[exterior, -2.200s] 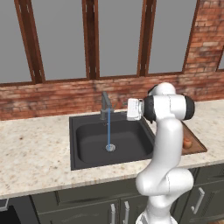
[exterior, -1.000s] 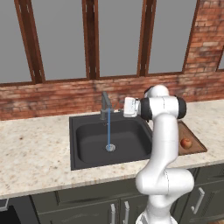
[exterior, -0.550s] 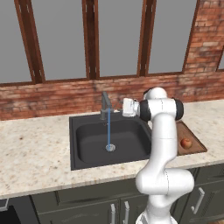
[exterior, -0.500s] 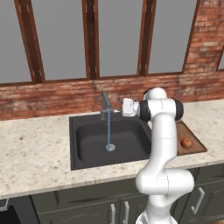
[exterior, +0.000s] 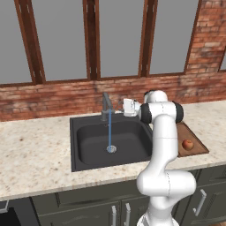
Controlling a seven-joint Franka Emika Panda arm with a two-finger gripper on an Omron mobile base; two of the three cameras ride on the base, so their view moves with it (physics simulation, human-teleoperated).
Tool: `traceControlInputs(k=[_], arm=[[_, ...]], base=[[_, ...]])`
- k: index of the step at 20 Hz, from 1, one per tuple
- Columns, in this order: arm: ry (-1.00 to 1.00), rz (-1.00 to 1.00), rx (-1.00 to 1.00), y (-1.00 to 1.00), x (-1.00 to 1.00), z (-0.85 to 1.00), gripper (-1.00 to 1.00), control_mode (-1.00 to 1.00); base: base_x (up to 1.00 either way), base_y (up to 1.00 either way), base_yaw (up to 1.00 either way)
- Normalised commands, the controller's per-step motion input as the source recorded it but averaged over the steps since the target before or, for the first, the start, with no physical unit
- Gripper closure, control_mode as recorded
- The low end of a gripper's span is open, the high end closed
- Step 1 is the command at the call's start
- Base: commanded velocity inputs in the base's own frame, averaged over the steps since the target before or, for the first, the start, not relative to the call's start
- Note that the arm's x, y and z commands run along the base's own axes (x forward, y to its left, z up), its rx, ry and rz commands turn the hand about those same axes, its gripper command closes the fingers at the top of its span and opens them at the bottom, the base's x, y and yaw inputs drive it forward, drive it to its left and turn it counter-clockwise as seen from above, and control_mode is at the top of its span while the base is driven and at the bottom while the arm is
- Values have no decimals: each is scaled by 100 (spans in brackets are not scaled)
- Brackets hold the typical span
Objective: Pick the apple from the sink and place it on the cutting board to airdry. Then turn off the sink faucet.
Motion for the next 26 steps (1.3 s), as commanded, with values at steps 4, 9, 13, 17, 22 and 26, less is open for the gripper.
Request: traceControlInputs(k=[4,9,13,17,22,26], arm=[[0,3,0,6,1,-5,-100,-100],[0,2,0,17,0,-12,-100,-100],[0,0,0,30,0,-16,-100,-100],[0,0,0,17,8,-9,-100,-100],[1,0,0,0,22,0,-100,-100],[1,0,1,0,15,0,-100,-100]], base=[[0,0,0],[0,0,0],[0,0,0],[0,0,0],[0,0,0],[0,0,0]])
